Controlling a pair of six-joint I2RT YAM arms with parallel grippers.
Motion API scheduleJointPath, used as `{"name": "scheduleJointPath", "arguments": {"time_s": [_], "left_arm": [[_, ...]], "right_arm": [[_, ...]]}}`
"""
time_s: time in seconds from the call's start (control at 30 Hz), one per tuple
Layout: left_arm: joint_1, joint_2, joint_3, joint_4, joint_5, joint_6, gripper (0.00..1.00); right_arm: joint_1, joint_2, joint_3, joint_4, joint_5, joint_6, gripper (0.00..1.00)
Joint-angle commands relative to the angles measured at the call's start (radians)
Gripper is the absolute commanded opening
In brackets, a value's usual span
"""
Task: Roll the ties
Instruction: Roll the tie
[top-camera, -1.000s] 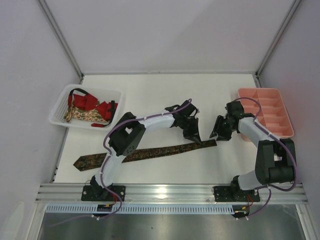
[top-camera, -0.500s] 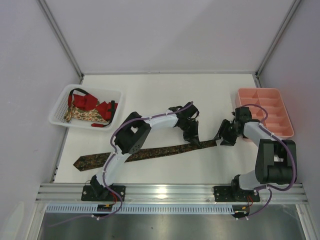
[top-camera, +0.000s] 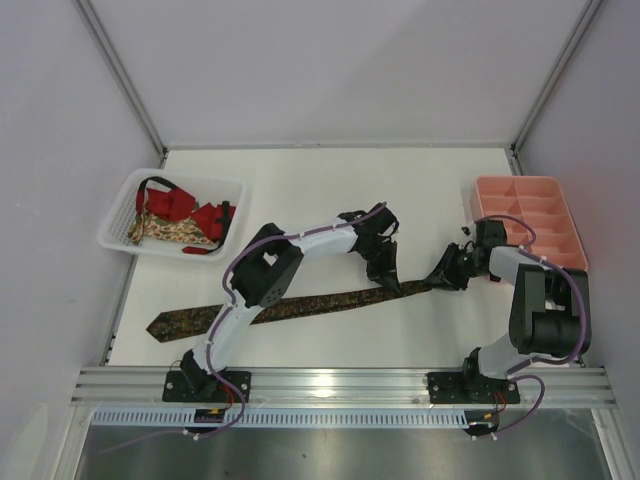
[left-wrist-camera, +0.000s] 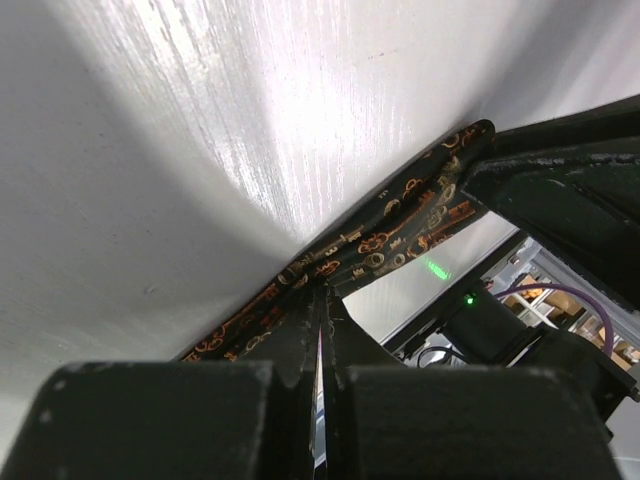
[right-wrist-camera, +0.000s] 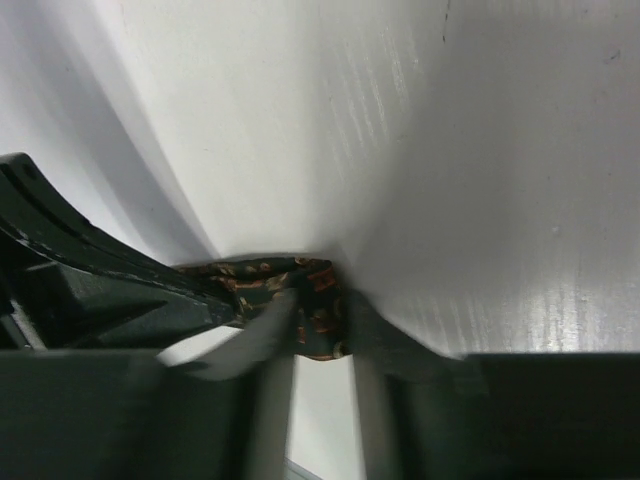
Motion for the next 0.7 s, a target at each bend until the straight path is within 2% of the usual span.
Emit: {"name": "scheduleJointPath", "arguments": {"time_s": [0.0, 0.17, 0.37, 0.53, 0.67], "left_arm": [[0.006, 0.023, 0.035, -0.038, -0.004, -0.006, 0.00], [0.007, 0.036, 0.060, -0.065, -0.014, 0.014, 0.00], [0.009, 0.039, 0.054, -0.075, -0.016, 0.018, 0.01], [0.010, 0.042, 0.066, -0.082, -0.021, 0.018, 0.00], [0.013, 0.036, 0.068, -0.091, -0.028, 0.026, 0.00]], "right_arm": [[-0.002, 0.003, -0.009, 0.024, -0.014, -0.026, 0.25], [-0.001, -0.066, -0.006, 0.009, 0.000, -0.023, 0.16], [0.025, -0.130, 0.066, -0.091, 0.060, -0.021, 0.05], [0.141, -0.153, 0.149, -0.195, 0.123, -0.015, 0.00], [0.229, -0.184, 0.173, -0.223, 0.152, 0.006, 0.00]]}}
